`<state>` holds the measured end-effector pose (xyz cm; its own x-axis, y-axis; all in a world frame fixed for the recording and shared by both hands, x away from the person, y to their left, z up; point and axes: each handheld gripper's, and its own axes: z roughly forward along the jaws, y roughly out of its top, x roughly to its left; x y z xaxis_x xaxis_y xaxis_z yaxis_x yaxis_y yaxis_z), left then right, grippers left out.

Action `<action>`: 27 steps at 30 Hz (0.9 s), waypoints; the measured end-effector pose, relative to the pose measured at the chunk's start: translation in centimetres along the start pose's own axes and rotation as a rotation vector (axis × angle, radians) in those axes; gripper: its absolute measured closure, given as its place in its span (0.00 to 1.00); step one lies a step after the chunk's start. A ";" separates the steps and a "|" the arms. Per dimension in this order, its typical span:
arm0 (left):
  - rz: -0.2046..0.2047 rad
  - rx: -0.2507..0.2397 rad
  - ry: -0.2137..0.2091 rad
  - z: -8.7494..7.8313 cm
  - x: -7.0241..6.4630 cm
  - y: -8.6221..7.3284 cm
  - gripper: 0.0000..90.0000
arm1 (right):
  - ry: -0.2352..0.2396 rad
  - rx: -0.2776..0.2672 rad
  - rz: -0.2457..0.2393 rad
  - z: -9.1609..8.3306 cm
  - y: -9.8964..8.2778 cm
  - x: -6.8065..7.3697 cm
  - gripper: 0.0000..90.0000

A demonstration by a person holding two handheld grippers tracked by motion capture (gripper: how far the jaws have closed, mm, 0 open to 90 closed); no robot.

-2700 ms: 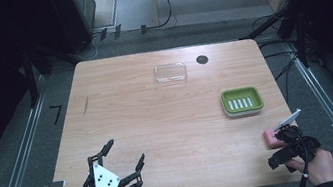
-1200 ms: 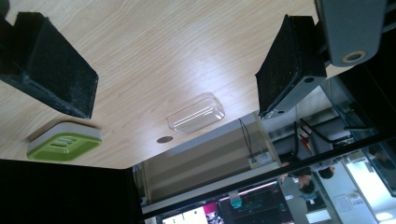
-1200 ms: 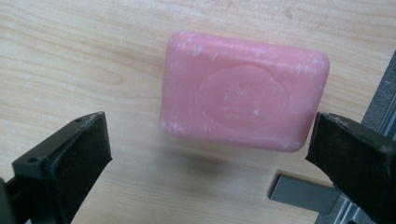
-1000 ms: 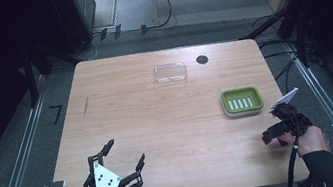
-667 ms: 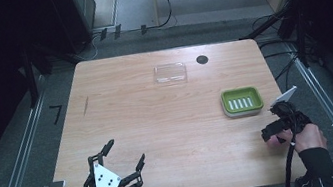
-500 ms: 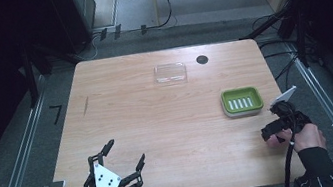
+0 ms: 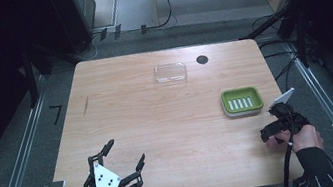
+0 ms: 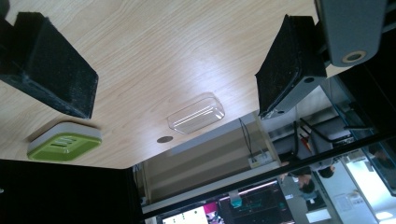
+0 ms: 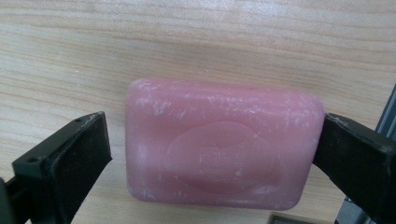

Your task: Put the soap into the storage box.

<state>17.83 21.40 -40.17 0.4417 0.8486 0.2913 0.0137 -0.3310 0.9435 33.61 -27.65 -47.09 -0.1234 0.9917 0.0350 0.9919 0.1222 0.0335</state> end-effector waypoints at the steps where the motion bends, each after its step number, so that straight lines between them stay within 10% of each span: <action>1: 0.000 0.000 -0.001 0.0 0.0 0.0 0.15 | -0.003 0.000 -0.001 0.0 0.0 0.0 0.00; 27: 0.002 -0.001 -0.004 0.0 -0.1 0.0 0.14 | -0.016 0.002 0.022 0.7 0.0 -0.1 0.14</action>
<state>17.83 21.33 -40.20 0.4457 0.8460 0.2925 0.0122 -0.3325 0.9430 33.65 -27.70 -47.75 -0.1013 0.9947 0.0193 0.9944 0.1006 0.0313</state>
